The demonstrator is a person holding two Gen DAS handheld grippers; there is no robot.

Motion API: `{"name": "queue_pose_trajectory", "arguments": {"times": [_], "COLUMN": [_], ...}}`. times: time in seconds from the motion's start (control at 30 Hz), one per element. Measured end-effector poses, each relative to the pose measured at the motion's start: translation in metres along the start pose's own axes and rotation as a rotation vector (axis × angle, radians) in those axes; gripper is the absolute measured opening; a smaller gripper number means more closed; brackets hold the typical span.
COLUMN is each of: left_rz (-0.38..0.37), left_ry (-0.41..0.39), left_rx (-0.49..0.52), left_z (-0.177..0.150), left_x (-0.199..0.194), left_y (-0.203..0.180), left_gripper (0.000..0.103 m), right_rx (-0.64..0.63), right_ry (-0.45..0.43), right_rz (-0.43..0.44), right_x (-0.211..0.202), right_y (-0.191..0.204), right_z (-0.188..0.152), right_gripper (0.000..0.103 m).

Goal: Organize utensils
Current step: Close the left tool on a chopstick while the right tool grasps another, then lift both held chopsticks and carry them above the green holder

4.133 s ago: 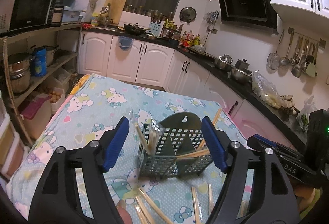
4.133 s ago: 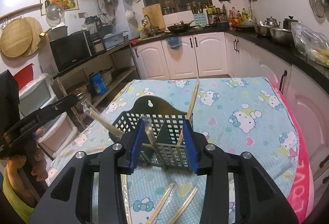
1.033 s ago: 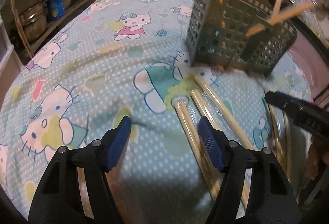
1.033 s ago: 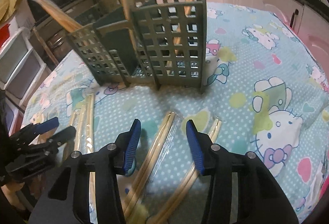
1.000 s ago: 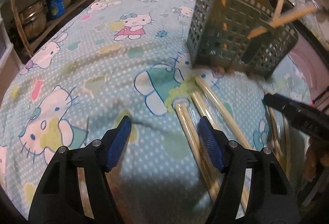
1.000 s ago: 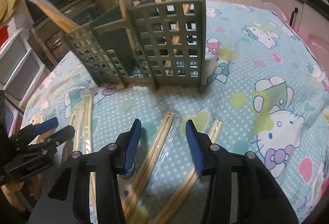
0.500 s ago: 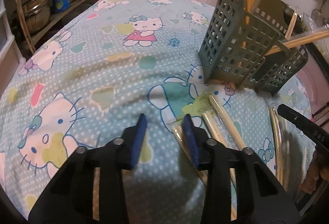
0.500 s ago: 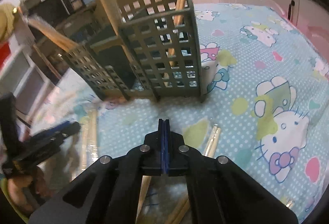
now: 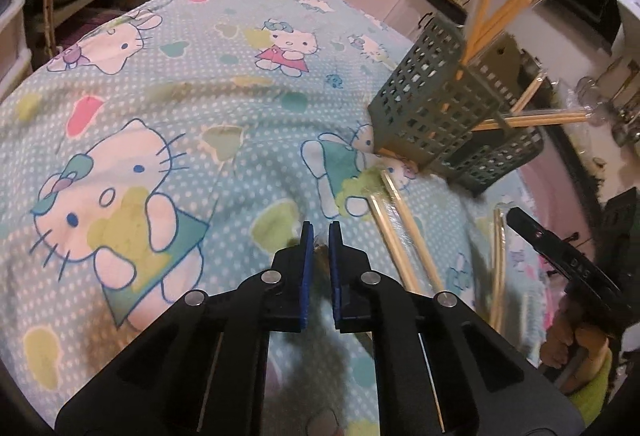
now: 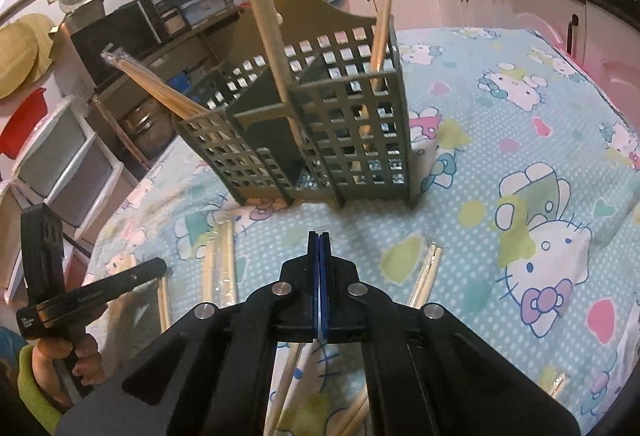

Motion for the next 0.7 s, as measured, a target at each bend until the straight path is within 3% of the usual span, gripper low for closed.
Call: {"name": "queue_pose_trajectory", "arguments": {"times": [0.37, 0.7], "left_rz": [-0.089, -0.152], "left_ry": [-0.119, -0.198], "left_rx": [0.041, 0.110], "left_z": [0.018, 0.042], "left_x": [-0.052, -0.077], "left_y": [-0.036, -0.077], "left_gripper": [0.002, 0.001], "right_rx": [-0.012, -0.045], "right_ry": [-0.080, -0.181], "right_rz": [0.046, 0.073], "right_x": [-0.036, -0.078], "right_y": [0.016, 0.025], "right_z": [0.015, 0.033], "right_gripper": [0.001, 0.001]}}
Point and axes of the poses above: each gripper's, at about its wrist camera, not at the fingertips, and x roughly the way its jaws point, y to its left, z to its top, the point moved 7 cm from there along x, roughly the way its jaws point, and after that the axes turned 1 degree about -x, right-handed, at the moved point
